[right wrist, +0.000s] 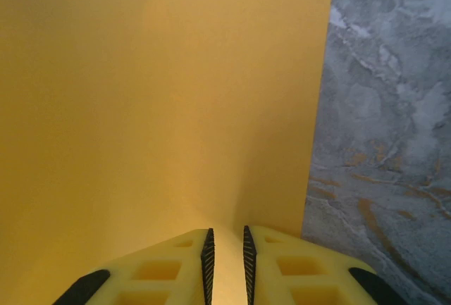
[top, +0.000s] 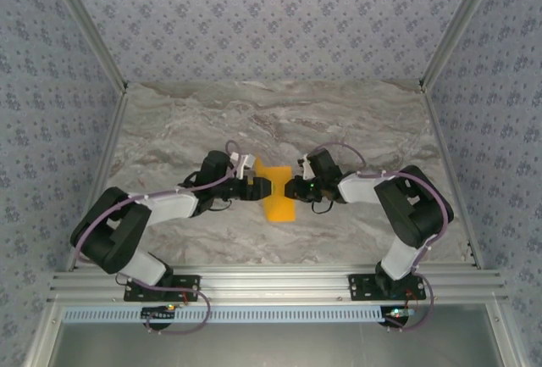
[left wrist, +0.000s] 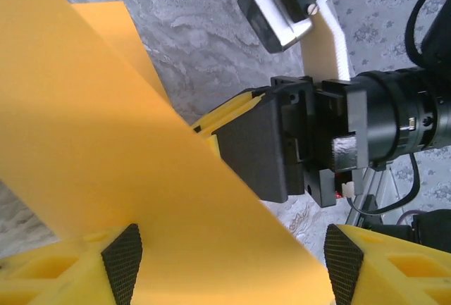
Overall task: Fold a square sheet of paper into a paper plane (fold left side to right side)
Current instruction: First fold in half a square sheet of paper at the center of the table.
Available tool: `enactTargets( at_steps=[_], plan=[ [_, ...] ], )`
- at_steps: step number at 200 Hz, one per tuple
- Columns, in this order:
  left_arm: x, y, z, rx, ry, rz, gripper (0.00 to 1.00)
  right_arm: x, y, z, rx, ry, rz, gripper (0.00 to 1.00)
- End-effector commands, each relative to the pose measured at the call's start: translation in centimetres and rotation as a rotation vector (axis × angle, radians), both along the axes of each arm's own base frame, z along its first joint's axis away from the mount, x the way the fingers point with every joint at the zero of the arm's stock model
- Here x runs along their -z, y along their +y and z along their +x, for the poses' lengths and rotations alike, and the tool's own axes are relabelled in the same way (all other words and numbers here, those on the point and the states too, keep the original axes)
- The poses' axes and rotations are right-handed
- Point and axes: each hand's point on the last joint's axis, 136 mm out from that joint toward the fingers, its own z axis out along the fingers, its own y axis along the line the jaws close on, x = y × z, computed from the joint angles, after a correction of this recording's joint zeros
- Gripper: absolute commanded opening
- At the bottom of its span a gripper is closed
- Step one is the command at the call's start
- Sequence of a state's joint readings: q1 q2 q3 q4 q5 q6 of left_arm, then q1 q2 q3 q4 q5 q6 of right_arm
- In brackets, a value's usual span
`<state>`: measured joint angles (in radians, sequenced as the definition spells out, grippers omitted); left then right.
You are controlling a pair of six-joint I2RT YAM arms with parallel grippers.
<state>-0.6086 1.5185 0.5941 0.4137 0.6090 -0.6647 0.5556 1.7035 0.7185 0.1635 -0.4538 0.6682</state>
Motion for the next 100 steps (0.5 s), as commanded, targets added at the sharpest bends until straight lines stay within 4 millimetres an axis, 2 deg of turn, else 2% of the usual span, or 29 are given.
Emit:
enactTargets(
  at_steps=[1, 29, 57, 75, 100],
  plan=[
    [-0.8, -1.4, 0.3, 0.032, -0.022, -0.038, 0.72, -0.9, -0.7, 0.1, 0.019, -0.016, 0.019, 0.23],
    [-0.5, -1.8, 0.3, 0.041, -0.018, -0.036, 0.72, -3.6, -1.8, 1.2, 0.046, -0.079, 0.057, 0.3],
    [0.0, -1.9, 0.2, 0.046, -0.008, -0.026, 0.67, -6.9, -2.5, 2.1, 0.055, -0.146, 0.159, 0.42],
    [0.2, -2.0, 0.1, 0.049, -0.004, -0.023, 0.63, -8.5, -1.8, 2.1, 0.022, -0.174, 0.226, 0.5],
    [0.4, -2.0, 0.1, 0.051, -0.001, -0.018, 0.57, -9.2, -0.4, 2.0, -0.031, -0.176, 0.264, 0.53]
  ],
)
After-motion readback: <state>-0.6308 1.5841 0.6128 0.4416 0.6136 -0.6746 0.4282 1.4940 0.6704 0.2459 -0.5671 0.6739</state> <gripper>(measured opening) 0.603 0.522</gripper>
